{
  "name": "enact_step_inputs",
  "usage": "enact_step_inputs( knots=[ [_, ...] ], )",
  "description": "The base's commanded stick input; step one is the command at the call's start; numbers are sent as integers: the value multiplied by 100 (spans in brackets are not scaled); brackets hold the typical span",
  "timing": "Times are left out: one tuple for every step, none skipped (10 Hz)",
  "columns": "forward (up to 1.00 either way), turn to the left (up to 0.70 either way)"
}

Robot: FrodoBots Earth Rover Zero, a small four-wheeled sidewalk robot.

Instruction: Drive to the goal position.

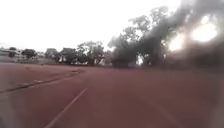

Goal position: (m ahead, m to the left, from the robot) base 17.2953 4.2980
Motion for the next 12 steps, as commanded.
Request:
enact_step_inputs(
  knots=[
    [70,0],
    [70,0],
    [70,0],
    [65,0],
    [65,0],
    [68,0],
    [70,0],
    [70,0],
    [70,0],
    [70,1],
    [70,2],
    [70,12]
  ],
)
